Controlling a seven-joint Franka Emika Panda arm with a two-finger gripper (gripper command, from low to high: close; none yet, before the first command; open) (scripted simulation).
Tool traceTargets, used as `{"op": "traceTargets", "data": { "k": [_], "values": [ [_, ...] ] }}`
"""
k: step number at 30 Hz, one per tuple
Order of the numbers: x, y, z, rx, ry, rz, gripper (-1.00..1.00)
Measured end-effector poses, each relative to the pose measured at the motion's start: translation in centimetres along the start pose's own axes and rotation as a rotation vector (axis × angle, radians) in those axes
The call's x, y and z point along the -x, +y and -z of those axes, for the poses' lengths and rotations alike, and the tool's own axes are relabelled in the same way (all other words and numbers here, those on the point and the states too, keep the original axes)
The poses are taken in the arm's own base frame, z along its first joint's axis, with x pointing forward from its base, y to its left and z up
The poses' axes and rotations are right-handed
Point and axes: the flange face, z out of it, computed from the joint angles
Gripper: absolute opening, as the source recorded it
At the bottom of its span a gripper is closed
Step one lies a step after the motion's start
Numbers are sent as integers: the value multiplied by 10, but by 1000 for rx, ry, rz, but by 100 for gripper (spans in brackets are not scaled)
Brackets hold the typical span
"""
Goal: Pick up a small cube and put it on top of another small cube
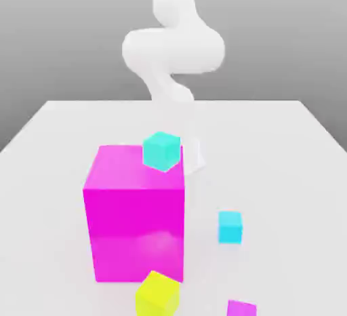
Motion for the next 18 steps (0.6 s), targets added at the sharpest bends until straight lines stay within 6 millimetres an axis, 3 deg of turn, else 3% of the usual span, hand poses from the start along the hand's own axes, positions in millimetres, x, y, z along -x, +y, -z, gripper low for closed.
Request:
{"op": "traceTargets", "data": {
  "k": [4, 9, 14, 18],
  "values": [
    [43, 0, -88, 46, -121, 232, 0],
    [112, 16, -176, 75, -275, 510, 0],
    [192, 47, -242, 77, -437, 784, 0],
    [258, 82, -277, 59, -572, 1001, 0]
  ]
}}
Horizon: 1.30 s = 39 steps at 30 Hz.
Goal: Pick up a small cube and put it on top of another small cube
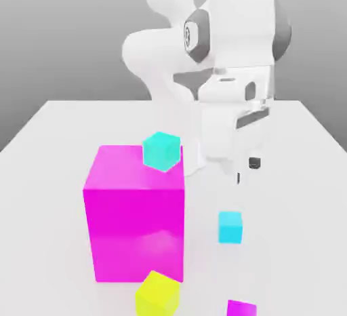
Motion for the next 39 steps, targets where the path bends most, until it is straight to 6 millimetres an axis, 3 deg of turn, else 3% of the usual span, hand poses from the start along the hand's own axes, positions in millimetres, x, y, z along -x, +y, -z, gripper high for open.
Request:
{"op": "traceTargets", "data": {
  "k": [6, 14, 15, 21, 30, 39],
  "values": [
    [72, -34, -78, -51, -157, 313, 0],
    [89, -38, -139, -55, -171, 341, 0],
    [91, -38, -144, -56, -171, 341, -100],
    [92, -38, -146, -57, -173, 341, -100],
    [80, -36, -88, -56, -173, 341, -100],
    [31, 14, -4, -20, -176, 152, -100]
  ]
}}
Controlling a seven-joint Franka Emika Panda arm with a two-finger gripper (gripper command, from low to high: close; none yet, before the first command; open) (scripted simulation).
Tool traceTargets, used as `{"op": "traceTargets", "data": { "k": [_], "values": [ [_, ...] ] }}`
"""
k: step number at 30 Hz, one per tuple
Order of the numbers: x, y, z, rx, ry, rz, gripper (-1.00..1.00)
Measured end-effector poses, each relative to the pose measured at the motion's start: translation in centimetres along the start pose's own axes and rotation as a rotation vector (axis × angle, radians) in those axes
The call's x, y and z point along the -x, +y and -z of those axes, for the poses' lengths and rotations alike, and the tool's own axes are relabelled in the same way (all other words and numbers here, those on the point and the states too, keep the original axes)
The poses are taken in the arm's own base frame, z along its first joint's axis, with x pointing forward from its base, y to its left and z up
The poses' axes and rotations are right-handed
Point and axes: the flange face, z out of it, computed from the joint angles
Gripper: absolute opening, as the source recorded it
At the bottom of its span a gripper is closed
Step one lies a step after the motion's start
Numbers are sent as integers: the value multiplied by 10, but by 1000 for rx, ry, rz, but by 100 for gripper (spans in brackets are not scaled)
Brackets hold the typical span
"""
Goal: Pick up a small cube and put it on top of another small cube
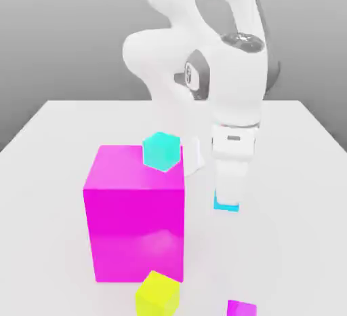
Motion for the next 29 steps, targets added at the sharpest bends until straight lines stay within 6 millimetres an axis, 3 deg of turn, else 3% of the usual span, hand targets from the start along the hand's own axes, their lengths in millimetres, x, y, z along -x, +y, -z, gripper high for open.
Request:
{"op": "traceTargets", "data": {
  "k": [7, 13, 15, 18, 19, 25, 29],
  "values": [
    [10, 49, 87, 1, 0, -185, -100],
    [48, 89, 161, -18, -2, -354, -100],
    [57, 96, 161, -23, -3, -386, -100],
    [59, 98, 125, -24, -3, -395, -100],
    [60, 97, 117, -25, -3, -395, 100],
    [60, 97, 112, -23, -2, -396, 100],
    [59, 99, 153, -21, -2, -396, 100]
  ]
}}
